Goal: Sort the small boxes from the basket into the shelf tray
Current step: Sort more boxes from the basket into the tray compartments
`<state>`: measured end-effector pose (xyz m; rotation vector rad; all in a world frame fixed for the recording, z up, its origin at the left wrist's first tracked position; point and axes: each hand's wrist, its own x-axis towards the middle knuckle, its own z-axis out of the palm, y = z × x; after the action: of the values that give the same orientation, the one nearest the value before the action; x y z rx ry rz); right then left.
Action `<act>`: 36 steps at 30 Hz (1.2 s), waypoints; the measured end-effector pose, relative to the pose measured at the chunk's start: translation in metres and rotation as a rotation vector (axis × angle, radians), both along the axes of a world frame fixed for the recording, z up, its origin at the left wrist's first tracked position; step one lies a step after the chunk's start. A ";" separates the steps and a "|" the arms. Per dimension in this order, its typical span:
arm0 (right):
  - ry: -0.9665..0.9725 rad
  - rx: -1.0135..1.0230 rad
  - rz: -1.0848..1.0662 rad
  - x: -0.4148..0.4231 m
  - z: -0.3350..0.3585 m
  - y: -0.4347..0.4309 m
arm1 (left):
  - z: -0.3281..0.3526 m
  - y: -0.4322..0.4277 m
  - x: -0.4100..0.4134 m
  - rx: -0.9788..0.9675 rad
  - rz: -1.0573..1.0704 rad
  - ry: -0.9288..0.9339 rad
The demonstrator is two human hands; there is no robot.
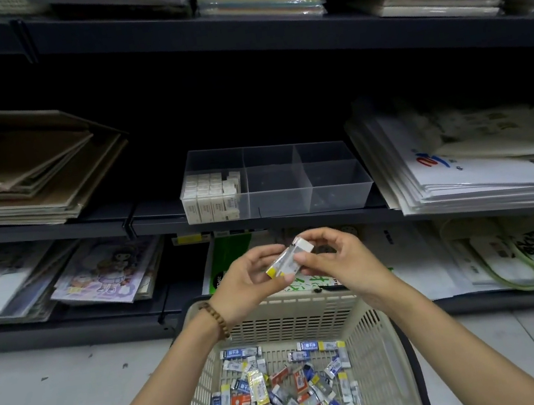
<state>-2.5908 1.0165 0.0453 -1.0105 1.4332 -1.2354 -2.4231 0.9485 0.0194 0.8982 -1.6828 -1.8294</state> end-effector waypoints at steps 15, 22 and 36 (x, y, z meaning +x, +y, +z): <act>0.092 -0.106 0.153 -0.010 0.070 -0.069 | 0.055 -0.061 -0.009 -0.373 0.155 0.120; 0.454 -0.081 0.057 -0.030 0.079 -0.132 | 0.032 -0.110 0.023 -0.491 0.604 -0.049; 0.526 0.310 0.071 -0.012 0.036 -0.183 | -0.011 -0.129 0.027 -0.211 0.597 -0.087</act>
<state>-2.6025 0.8338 0.0813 -1.2059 1.9005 -0.6845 -2.3957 0.8193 0.0082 1.2348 -1.4149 -1.2085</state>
